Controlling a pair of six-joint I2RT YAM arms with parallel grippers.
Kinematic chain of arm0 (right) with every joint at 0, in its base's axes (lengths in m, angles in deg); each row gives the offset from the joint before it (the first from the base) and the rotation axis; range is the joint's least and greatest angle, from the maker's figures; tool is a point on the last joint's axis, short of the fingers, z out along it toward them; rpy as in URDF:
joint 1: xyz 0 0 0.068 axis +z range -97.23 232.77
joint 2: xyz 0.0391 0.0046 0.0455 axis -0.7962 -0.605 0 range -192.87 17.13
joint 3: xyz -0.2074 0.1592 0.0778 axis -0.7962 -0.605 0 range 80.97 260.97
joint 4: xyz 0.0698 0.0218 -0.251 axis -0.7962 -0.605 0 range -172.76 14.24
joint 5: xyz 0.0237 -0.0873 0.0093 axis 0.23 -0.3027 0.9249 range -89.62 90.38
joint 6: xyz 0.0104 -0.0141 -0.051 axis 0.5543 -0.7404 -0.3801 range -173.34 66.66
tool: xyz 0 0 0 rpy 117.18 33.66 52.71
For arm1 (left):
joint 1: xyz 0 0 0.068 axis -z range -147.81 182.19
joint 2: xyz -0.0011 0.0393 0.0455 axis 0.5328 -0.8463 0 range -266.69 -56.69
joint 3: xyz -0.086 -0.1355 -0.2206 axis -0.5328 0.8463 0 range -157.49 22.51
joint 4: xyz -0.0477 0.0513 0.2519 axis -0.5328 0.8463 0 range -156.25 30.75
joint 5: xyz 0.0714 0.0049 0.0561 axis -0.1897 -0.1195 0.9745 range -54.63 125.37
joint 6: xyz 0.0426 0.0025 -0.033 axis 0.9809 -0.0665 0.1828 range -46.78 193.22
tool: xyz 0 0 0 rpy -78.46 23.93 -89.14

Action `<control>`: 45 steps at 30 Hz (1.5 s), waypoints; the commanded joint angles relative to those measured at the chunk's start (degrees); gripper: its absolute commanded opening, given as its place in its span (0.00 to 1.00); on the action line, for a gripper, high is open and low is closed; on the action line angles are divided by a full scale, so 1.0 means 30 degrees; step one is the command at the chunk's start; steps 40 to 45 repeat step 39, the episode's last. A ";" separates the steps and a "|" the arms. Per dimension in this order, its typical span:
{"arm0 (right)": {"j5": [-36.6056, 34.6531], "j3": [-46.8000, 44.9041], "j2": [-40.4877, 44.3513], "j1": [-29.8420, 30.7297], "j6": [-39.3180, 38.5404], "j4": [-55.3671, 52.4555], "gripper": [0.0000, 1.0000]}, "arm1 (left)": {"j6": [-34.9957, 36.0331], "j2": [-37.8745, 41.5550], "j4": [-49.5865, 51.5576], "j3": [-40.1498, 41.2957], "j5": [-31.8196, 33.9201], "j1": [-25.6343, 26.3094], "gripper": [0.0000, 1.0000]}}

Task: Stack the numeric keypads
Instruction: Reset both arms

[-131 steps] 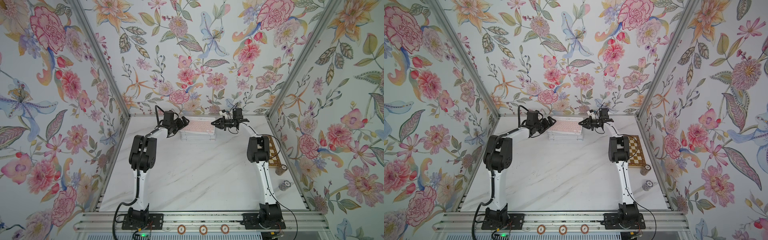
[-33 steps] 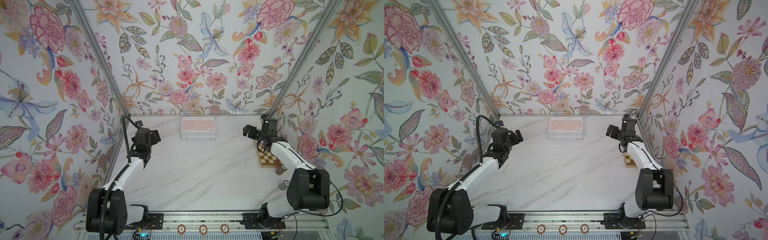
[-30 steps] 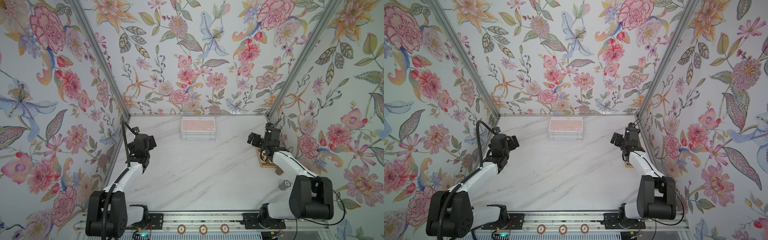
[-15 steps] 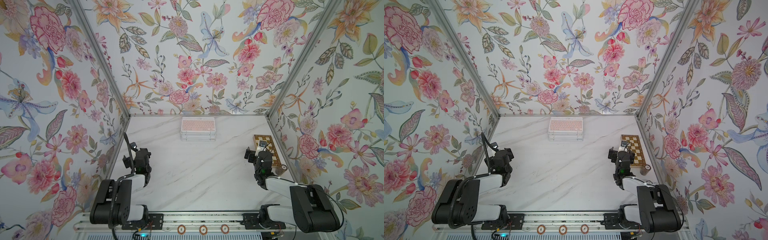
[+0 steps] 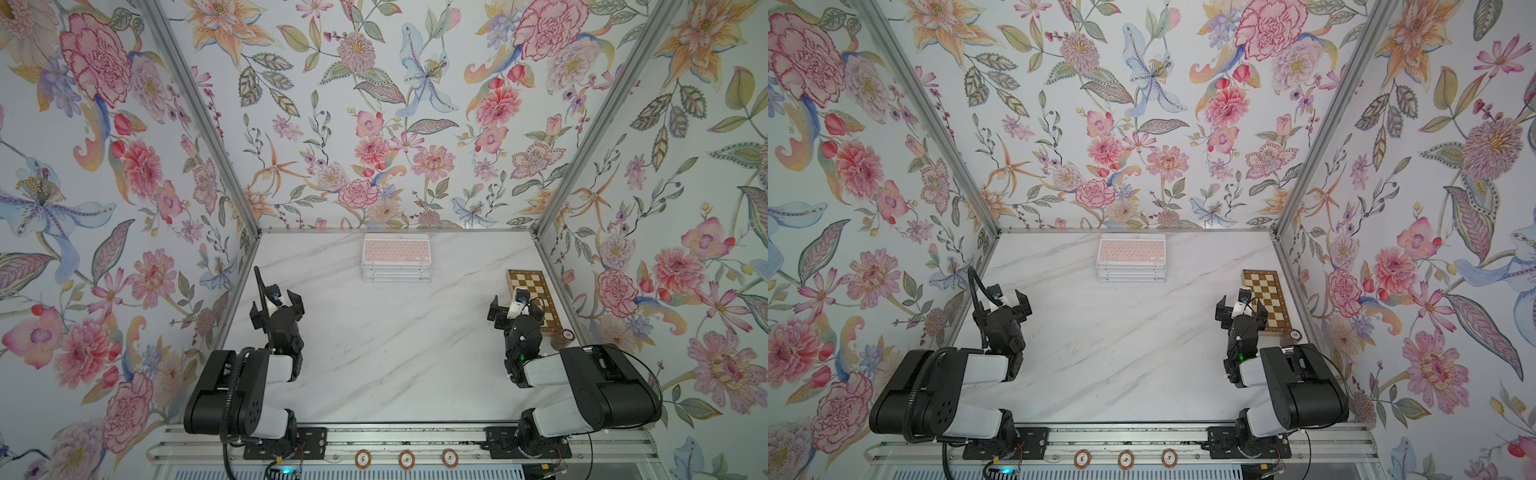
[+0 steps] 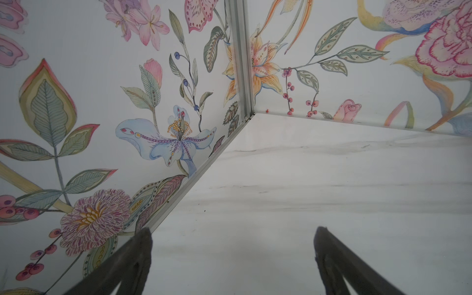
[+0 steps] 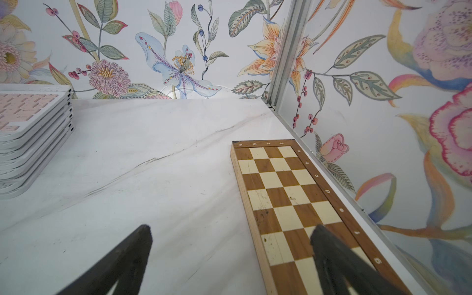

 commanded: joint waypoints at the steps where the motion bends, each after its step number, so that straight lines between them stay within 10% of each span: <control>1: 0.1526 -0.0408 -0.0732 -0.0405 -0.0041 0.1992 0.99 | 0.2030 -0.1496 -0.3323 0.0372 -0.3445 0.0277 0.99; 7: 0.1107 -0.2079 -0.2506 0.0896 -0.1846 0.7358 0.99 | 0.2137 -0.2146 -0.5888 0.1630 -0.1977 0.0732 0.99; 16: 0.3103 0.1667 -0.1164 -0.1707 0.0882 -0.1494 0.99 | 0.2197 -0.2099 -0.4772 0.0823 -0.2450 0.0654 0.99; 45: 0.3365 0.1707 -0.1195 -0.1689 0.0667 -0.1469 0.99 | 0.1996 -0.2049 -0.4451 0.0726 -0.3204 0.0311 0.99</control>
